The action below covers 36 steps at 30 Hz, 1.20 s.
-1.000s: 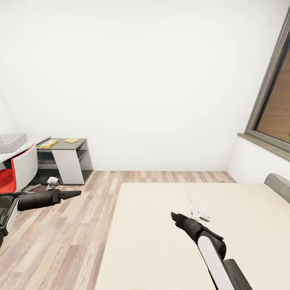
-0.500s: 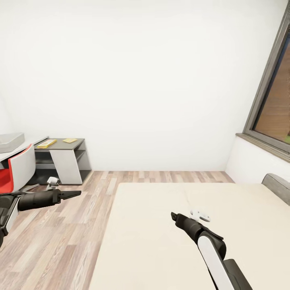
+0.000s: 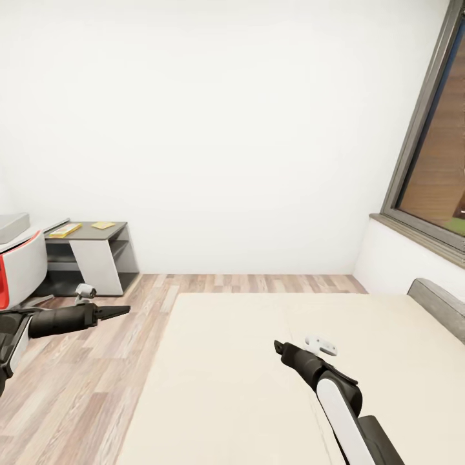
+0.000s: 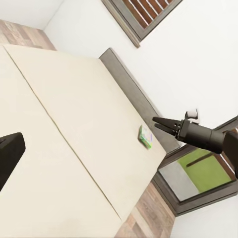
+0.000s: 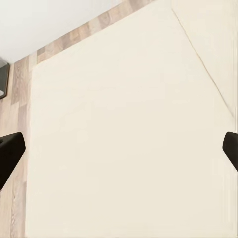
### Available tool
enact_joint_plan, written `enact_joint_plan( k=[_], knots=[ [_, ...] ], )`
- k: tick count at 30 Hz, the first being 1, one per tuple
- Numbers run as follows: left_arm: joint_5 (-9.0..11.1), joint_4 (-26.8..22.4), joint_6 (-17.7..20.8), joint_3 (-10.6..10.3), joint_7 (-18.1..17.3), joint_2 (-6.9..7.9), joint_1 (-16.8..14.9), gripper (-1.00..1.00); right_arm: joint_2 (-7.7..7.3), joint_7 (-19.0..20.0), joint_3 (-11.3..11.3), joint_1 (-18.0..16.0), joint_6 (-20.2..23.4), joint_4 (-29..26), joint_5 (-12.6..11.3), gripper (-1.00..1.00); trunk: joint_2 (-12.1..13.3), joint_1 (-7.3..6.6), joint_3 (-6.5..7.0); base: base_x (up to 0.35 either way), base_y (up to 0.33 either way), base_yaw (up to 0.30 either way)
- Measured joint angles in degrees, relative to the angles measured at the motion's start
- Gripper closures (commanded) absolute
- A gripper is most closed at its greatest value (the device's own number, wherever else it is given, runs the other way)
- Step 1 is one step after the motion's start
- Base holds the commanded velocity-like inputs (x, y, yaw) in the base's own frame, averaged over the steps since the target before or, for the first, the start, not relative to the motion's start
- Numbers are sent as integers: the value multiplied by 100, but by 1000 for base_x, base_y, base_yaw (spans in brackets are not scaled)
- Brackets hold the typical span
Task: Put all the toys in the child's room - the three board games (two on the bed and one on the table), the two jigsaw puzzles on the table, and the tennis ball on the table - inside the toy box on the table in the child's room.
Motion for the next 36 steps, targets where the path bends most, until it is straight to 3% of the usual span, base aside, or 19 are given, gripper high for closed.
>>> enact_joint_plan(
  k=[36],
  knots=[
    [0, 0, 0, 0, 0, -2, 0, -100, 0, 0, 1, 0, 0, 0, -3, -100, 0, 0, 0, 0, -290, 0]
  ],
)
